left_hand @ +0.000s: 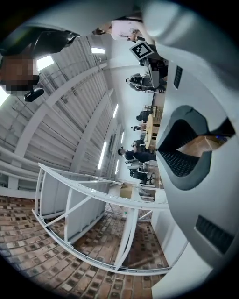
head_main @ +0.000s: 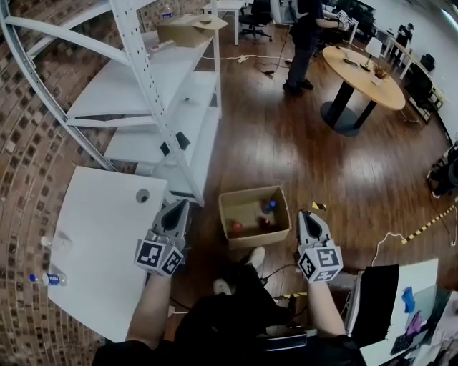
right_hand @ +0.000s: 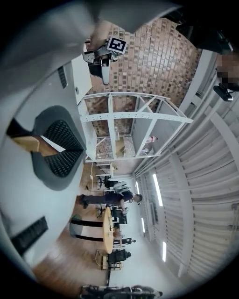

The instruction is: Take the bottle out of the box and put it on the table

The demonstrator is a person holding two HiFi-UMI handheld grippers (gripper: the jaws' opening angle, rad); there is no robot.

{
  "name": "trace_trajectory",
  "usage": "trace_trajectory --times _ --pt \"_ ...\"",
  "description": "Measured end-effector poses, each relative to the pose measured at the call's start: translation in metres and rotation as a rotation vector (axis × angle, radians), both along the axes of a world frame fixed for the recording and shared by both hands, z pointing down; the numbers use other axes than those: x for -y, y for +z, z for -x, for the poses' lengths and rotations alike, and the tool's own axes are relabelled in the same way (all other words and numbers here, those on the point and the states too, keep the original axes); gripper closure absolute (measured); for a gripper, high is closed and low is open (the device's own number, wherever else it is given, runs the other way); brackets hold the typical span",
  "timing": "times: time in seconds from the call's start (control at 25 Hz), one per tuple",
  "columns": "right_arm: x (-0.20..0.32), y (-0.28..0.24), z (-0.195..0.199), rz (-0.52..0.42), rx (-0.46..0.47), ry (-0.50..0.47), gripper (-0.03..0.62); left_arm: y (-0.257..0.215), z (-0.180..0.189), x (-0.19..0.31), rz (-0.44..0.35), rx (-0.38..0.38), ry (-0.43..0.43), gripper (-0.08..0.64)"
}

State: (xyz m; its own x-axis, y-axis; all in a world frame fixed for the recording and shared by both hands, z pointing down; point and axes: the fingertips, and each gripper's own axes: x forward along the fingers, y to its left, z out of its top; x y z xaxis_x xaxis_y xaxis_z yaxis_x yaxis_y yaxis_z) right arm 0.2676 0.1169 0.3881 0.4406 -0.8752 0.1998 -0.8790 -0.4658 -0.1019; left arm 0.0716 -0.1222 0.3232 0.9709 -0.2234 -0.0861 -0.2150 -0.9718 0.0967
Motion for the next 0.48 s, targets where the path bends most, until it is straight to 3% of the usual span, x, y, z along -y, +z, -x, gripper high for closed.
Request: trace_trajectory --times 0.32,0.48 --pt "0.026 0.096 0.001 0.176 0.137 -0.084 0.591 0.079 0.004 0.03 0.103 0.168 -0.078 0.56" --pt "0.044 0.132 -0.015 0.213 0.198 -0.137 0.591 0.106 -0.01 0.039 0.123 0.243 -0.116 0.56"
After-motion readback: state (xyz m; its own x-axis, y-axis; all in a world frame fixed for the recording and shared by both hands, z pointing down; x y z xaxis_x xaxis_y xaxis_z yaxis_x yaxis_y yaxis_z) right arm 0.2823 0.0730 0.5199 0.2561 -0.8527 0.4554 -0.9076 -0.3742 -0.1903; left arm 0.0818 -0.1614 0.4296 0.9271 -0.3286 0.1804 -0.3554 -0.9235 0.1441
